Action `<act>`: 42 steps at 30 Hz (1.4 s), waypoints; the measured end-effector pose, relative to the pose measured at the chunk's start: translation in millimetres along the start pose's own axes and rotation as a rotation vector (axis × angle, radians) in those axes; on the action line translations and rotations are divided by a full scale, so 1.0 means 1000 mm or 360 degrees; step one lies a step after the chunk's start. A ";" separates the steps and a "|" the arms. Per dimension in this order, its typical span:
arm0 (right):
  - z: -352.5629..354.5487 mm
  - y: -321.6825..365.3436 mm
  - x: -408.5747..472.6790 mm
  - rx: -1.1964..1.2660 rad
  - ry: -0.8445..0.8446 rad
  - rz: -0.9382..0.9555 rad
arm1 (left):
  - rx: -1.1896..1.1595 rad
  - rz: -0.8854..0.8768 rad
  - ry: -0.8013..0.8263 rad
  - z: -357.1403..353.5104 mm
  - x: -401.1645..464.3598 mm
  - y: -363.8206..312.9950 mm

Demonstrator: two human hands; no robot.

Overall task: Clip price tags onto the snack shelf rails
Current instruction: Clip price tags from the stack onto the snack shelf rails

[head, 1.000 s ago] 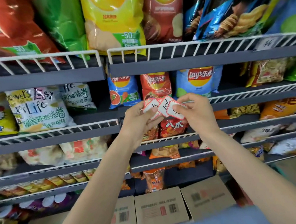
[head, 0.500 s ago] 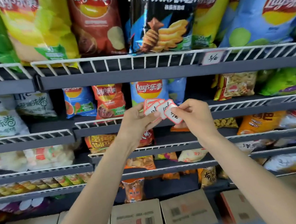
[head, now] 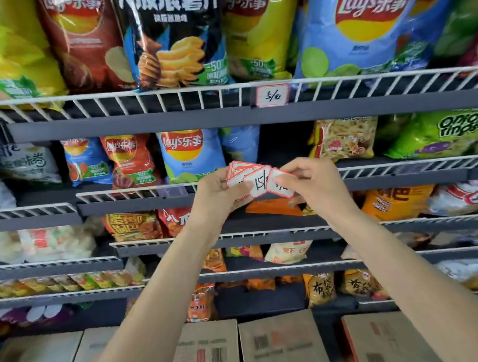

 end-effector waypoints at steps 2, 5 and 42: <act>0.006 -0.005 -0.001 -0.0035 -0.0016 0.0001 | 0.0057 -0.0049 0.0023 -0.011 0.000 -0.001; 0.020 -0.012 -0.002 -0.0117 -0.0062 0.0018 | 0.0126 -0.0048 0.0077 -0.028 -0.001 0.003; 0.264 -0.139 0.090 -0.0952 -0.0346 0.0547 | 0.0528 0.0251 0.0161 -0.315 -0.021 0.104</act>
Point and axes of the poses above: each hand's wrist, its own x-axis towards the middle knuckle, its own z-axis out of the back of the hand, y = z × x, the point moved 10 cm from there along x, towards the middle knuckle, and after that the axes turned 14 degrees about -y, right-handed, at the moved point
